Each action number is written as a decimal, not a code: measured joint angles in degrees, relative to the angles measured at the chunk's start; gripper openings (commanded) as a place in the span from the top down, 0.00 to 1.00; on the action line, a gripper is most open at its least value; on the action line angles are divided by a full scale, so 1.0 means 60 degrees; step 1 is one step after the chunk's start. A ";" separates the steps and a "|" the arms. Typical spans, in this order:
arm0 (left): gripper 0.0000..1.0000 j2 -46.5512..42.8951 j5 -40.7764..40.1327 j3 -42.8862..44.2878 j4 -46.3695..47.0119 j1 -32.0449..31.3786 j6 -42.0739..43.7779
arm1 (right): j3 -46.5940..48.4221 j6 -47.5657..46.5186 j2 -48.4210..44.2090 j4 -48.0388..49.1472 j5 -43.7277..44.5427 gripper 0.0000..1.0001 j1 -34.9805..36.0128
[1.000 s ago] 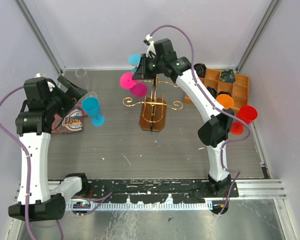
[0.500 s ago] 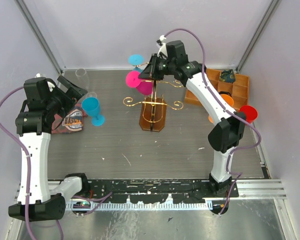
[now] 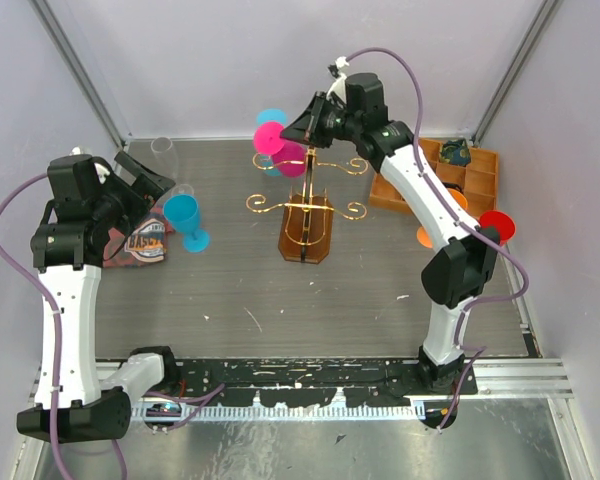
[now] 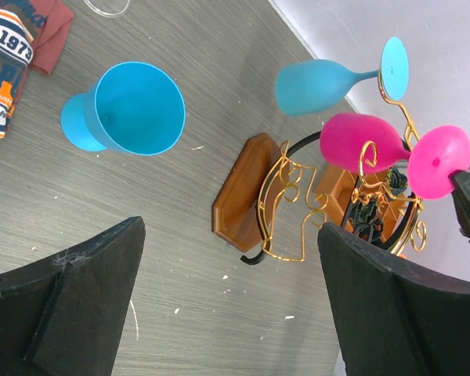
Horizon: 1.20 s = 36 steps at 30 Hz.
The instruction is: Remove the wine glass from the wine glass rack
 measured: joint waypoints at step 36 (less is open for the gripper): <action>0.01 -0.0146 -0.0554 0.0259 -0.0892 0.0000 0.0117 | -0.3424 0.0947 -0.1038 -0.8652 1.5741 0.99 1.0287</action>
